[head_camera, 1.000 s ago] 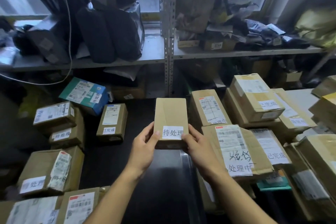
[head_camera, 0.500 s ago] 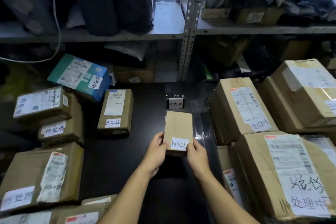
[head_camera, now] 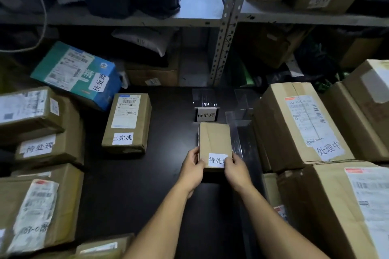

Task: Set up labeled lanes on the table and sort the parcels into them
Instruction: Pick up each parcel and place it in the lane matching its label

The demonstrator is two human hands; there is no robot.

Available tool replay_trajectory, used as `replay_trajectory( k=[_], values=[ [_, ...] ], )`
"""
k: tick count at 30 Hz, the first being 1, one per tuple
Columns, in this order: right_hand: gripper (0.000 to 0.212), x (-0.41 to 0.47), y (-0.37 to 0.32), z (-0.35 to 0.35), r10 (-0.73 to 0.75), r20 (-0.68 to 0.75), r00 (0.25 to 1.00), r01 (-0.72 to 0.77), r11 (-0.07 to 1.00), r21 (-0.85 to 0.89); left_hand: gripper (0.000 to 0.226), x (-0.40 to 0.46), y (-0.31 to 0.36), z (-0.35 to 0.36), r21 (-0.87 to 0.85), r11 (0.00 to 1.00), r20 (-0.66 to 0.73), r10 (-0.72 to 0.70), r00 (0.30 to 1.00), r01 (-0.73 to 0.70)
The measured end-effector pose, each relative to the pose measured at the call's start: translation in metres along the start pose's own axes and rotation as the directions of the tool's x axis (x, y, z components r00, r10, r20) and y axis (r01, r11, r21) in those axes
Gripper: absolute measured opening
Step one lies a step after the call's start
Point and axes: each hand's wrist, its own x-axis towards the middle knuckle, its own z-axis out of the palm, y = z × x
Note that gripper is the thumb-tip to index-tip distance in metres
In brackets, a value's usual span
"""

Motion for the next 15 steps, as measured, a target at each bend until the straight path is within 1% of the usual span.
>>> replay_trajectory(
  k=[3, 5, 7, 10, 12, 15],
  values=[
    [0.034, -0.004, -0.006, -0.002, 0.012, 0.027, 1.0, -0.011, 0.998, -0.061, 0.047, -0.004, 0.004, -0.002, 0.052, 0.999, -0.013, -0.005, 1.0, 0.006],
    [0.034, -0.012, -0.013, -0.005, -0.005, -0.013, 1.0, 0.003, 0.993, -0.114, 0.049, -0.011, 0.012, -0.004, 0.094, 0.996, -0.02, 0.013, 1.0, -0.011],
    [0.035, -0.024, -0.024, -0.009, -0.06, -0.064, 0.996, 0.049, 0.986, -0.159, 0.049, -0.018, 0.023, -0.006, 0.13, 0.99, -0.043, 0.057, 0.997, -0.051],
    [0.046, -0.049, -0.047, -0.012, -0.154, -0.055, 0.987, 0.143, 0.975, -0.168, 0.039, -0.04, 0.049, -0.011, 0.162, 0.975, -0.029, 0.158, 0.987, -0.152],
    [0.052, -0.068, -0.064, -0.018, -0.188, -0.046, 0.981, 0.18, 0.972, -0.153, 0.037, -0.055, 0.07, -0.016, 0.207, 0.949, -0.019, 0.246, 0.969, -0.237],
    [0.049, -0.092, -0.087, -0.028, -0.264, -0.075, 0.962, 0.253, 0.958, -0.132, 0.032, -0.08, 0.099, -0.026, 0.248, 0.903, -0.015, 0.365, 0.931, -0.35]
  ],
)
